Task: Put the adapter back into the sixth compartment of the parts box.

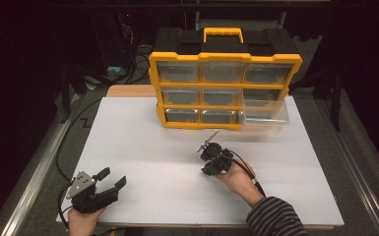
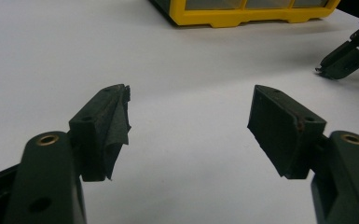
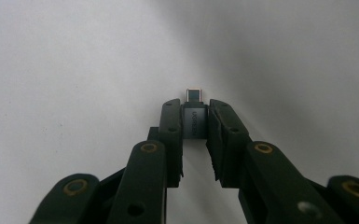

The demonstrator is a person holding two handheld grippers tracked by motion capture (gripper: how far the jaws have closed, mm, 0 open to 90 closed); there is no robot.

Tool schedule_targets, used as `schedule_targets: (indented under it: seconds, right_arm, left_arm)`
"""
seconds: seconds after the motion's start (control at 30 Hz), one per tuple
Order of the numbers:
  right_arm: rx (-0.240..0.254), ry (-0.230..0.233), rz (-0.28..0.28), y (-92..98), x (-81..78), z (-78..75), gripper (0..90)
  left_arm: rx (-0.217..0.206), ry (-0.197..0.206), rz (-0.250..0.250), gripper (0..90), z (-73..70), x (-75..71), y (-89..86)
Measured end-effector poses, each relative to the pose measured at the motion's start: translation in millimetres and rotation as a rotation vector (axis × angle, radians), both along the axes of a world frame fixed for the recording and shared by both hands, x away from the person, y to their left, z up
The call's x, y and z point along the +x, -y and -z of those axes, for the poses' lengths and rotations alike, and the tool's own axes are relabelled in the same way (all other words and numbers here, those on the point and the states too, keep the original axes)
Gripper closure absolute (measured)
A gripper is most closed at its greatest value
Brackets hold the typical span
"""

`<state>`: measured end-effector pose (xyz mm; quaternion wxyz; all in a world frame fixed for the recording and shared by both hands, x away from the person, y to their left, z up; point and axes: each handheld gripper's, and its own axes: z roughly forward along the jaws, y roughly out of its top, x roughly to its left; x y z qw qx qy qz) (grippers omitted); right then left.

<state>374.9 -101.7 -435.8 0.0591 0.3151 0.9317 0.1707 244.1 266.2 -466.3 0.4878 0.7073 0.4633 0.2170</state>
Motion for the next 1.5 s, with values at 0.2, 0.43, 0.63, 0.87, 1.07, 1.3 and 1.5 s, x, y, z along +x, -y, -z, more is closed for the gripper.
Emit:
schedule_targets:
  seconds: [0.2,0.43,0.63,0.87,1.07,1.3,1.5]
  right_arm:
    - [0.017,0.002,0.011,6.1,-1.0,-3.7,77.0]
    - [0.033,0.01,0.023,17.1,-5.1,-6.1,77.0]
    - [0.026,0.011,0.034,27.5,-8.1,-6.6,77.0]
    - [0.044,0.02,0.056,42.3,-12.7,-9.0,77.0]
    - [0.069,0.014,0.078,56.3,-18.2,-8.5,77.0]
    - [0.09,0.021,0.102,73.7,-23.9,-9.8,77.0]
    - [0.12,0.035,0.136,90.4,-28.7,-10.4,77.0]
  left_arm:
    - [-0.001,-0.004,0.004,29.7,0.2,0.2,-0.1]
    - [0.0,-0.005,0.005,29.6,0.3,0.2,-0.1]
    - [-0.001,-0.005,0.003,29.6,0.1,-0.2,-0.3]
    - [-0.002,-0.006,0.004,29.6,0.2,-0.2,-0.3]
    - [0.002,-0.007,0.006,29.5,0.5,0.0,0.2]
    - [0.006,-0.005,0.006,29.5,0.8,-0.1,0.3]
    - [0.008,-0.006,0.008,29.5,1.0,0.0,0.6]
